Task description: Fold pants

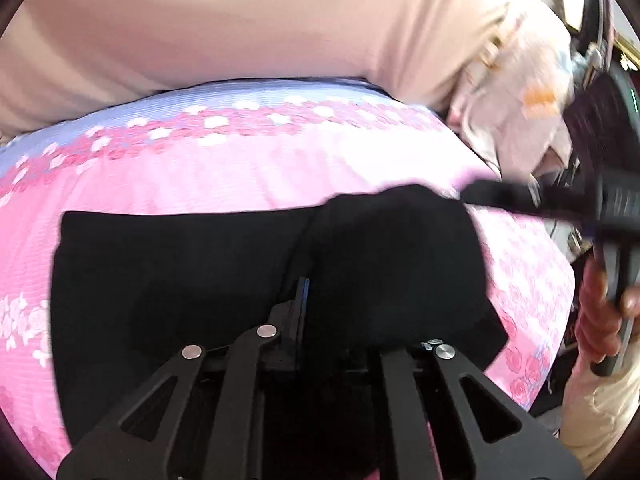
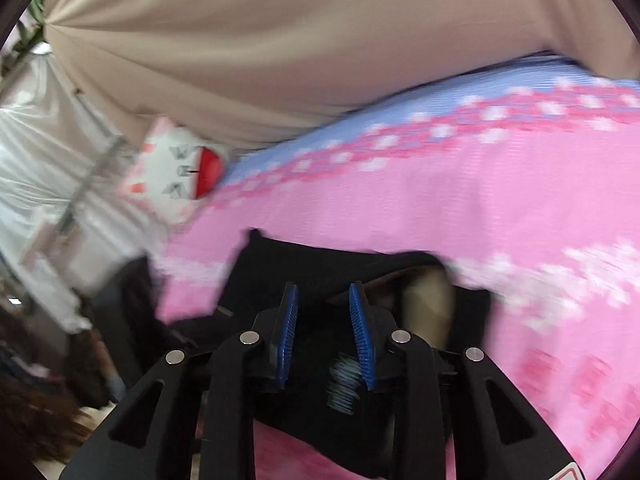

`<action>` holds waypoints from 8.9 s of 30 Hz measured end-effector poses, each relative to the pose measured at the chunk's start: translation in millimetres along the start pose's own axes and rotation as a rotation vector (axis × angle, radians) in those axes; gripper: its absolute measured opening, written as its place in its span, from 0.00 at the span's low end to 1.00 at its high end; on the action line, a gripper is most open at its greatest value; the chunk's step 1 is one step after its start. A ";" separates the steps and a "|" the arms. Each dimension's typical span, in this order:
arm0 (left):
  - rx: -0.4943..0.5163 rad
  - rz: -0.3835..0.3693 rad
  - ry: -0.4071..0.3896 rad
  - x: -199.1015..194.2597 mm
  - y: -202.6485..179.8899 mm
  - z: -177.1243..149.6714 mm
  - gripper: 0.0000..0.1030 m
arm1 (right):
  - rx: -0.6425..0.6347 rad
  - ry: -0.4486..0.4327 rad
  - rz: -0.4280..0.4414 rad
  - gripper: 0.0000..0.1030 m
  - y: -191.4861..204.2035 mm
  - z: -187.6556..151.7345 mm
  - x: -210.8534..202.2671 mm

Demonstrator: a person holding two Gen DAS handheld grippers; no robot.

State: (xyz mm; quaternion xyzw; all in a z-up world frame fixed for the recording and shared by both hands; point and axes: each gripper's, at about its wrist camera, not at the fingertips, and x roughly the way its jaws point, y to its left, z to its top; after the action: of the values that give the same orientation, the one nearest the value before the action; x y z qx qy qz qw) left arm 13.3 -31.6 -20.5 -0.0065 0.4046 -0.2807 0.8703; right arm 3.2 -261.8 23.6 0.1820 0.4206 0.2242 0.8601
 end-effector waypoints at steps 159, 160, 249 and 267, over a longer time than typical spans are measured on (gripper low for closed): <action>-0.435 0.033 0.111 -57.1 91.8 -53.3 0.23 | 0.295 -0.014 0.053 0.35 -48.2 -81.6 14.0; -0.438 0.018 0.114 -61.1 92.7 -54.9 0.22 | 0.289 -0.012 0.057 0.35 -44.7 -81.2 11.3; -0.241 0.342 -0.221 8.1 178.6 129.4 0.80 | 0.060 -0.434 -0.269 0.36 -77.4 136.2 50.1; -0.092 0.537 -0.024 89.6 117.7 102.8 0.94 | 0.003 -0.278 -0.419 0.22 -52.6 108.4 107.7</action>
State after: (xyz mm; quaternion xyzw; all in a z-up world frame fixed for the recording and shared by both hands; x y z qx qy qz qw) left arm 189.1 1.1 -42.2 0.0583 0.3939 -0.0211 0.9171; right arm 161.5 -261.1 -9.0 0.1212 0.3271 0.0133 0.9371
